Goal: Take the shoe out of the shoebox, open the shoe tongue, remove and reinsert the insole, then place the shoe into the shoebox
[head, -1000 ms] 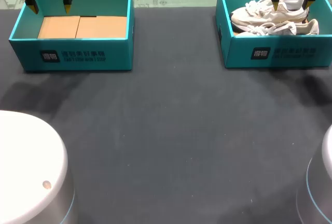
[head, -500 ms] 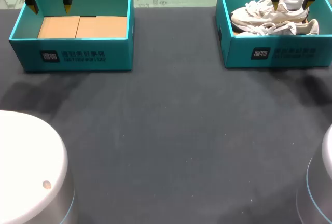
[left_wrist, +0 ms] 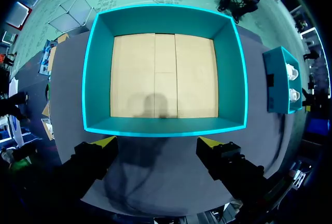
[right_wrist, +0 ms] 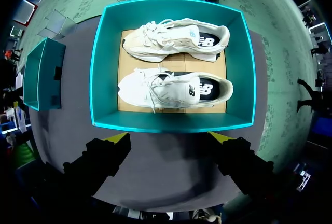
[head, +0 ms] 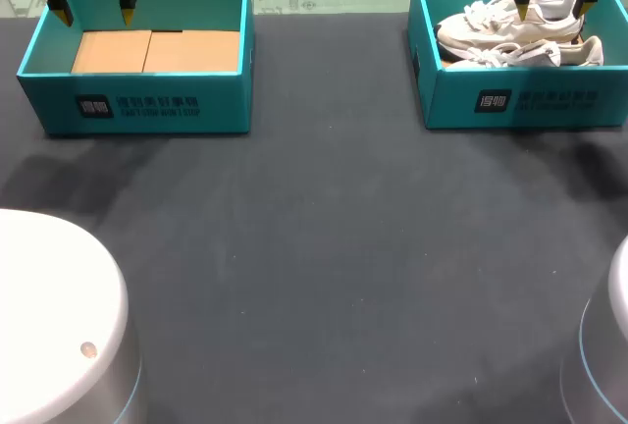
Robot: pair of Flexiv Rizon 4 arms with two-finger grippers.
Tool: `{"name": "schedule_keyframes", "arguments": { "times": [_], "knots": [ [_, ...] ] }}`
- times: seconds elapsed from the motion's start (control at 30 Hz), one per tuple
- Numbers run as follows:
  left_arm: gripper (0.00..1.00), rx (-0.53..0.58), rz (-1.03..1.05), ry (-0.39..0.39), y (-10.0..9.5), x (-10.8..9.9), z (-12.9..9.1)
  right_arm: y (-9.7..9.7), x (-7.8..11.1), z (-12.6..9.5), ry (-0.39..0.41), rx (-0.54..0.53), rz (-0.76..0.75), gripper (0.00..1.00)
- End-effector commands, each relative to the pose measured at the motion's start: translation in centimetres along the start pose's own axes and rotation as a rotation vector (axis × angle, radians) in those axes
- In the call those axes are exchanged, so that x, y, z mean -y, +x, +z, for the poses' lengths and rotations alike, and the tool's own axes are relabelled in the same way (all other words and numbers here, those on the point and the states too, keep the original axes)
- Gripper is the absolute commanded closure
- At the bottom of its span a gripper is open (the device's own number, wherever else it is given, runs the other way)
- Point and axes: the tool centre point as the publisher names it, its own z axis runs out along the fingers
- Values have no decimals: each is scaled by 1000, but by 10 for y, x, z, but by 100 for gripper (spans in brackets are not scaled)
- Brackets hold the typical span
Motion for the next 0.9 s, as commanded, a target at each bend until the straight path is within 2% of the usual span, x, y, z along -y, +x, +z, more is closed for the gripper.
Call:
{"name": "schedule_keyframes", "arguments": {
  "times": [0.03,0.6,0.63,0.67,0.77,0.9],
  "knots": [
    [0,1,0,0,0,0,0,-13,-6,4,10,-1,0,0],
    [0,1,0,0,0,0,0,-79,-20,34,-1,20,22,0],
    [0,1,0,0,0,0,0,-82,-22,36,-2,21,23,4],
    [0,1,0,0,0,0,0,-85,-24,38,-2,24,22,11],
    [0,1,0,0,0,0,0,-93,-30,46,-4,28,16,13],
    [0,1,0,0,0,0,0,-101,-35,55,-8,28,4,24]
  ]
}}
